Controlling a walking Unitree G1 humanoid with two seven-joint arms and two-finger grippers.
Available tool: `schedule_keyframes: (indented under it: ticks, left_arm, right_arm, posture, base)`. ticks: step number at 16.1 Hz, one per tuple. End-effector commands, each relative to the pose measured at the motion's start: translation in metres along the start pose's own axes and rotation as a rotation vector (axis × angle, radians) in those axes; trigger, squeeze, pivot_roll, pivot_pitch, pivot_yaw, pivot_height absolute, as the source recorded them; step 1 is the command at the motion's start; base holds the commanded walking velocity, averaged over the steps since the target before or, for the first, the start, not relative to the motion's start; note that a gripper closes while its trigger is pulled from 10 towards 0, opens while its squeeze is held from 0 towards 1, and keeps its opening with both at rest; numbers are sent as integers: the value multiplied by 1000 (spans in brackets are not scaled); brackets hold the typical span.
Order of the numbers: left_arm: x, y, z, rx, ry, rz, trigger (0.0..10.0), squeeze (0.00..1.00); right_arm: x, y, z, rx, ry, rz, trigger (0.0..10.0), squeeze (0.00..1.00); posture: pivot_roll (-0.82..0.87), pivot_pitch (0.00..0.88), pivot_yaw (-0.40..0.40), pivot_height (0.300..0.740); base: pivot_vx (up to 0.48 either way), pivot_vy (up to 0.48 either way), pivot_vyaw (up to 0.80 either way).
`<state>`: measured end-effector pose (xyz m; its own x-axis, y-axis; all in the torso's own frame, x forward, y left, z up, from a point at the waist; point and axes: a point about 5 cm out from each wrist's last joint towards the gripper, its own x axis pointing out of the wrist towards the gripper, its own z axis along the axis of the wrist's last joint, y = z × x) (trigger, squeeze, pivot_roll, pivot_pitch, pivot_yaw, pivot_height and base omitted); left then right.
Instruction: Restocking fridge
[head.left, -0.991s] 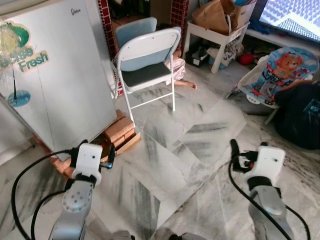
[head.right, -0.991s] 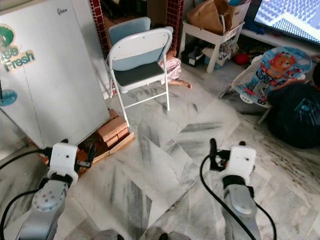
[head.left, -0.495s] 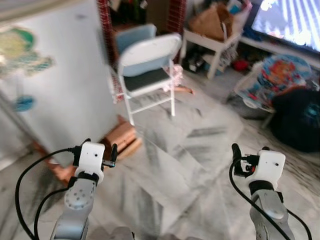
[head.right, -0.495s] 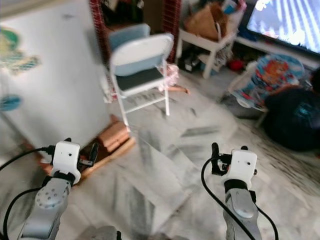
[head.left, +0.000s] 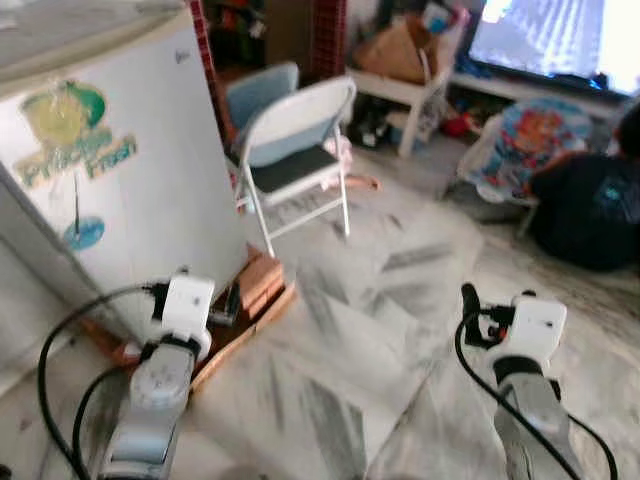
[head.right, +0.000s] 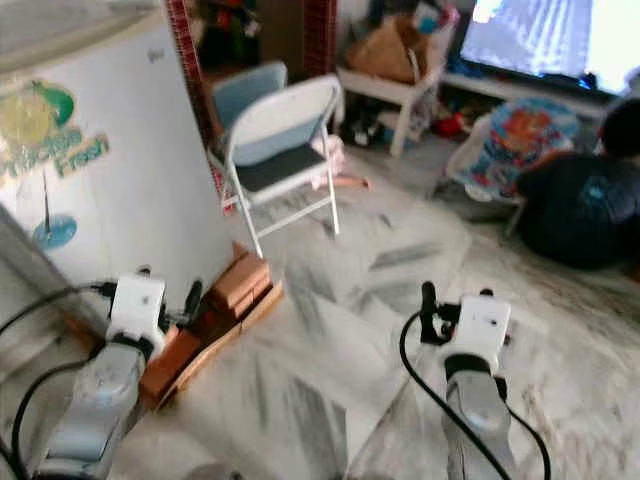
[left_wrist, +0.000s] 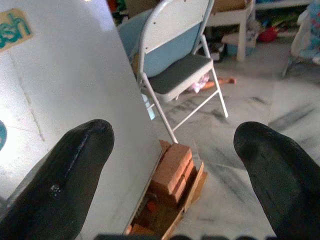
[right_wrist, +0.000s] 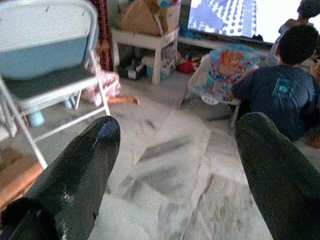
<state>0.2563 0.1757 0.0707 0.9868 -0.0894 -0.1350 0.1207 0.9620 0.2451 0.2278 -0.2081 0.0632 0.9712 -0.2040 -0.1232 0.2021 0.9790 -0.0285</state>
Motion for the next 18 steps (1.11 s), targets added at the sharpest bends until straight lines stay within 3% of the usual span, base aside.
schedule_keyframes:
  ticks: [1, 9, 18]
  left_arm:
    - [-3, 3, -3, 7, 9, -2, 10000, 0]
    - [-3, 1, -4, 0, -1, -6, 10000, 0]
    - [-2, -6, -5, -42, -7, -26, 10000, 0]
  right_arm:
    - [2, 7, 6, 0, -29, 18, 10000, 0]
    - [8, 4, 10, -7, -40, 22, 10000, 0]
    - [10, 4, 12, -17, -41, 33, 10000, 0]
  posture:
    - [43, 59, -12, 740]
    - [46, 56, -26, 740]
    - [42, 63, -34, 740]
  base:
    - [0, 480, -413]
    - [0, 480, -103]
    - [0, 480, -524]
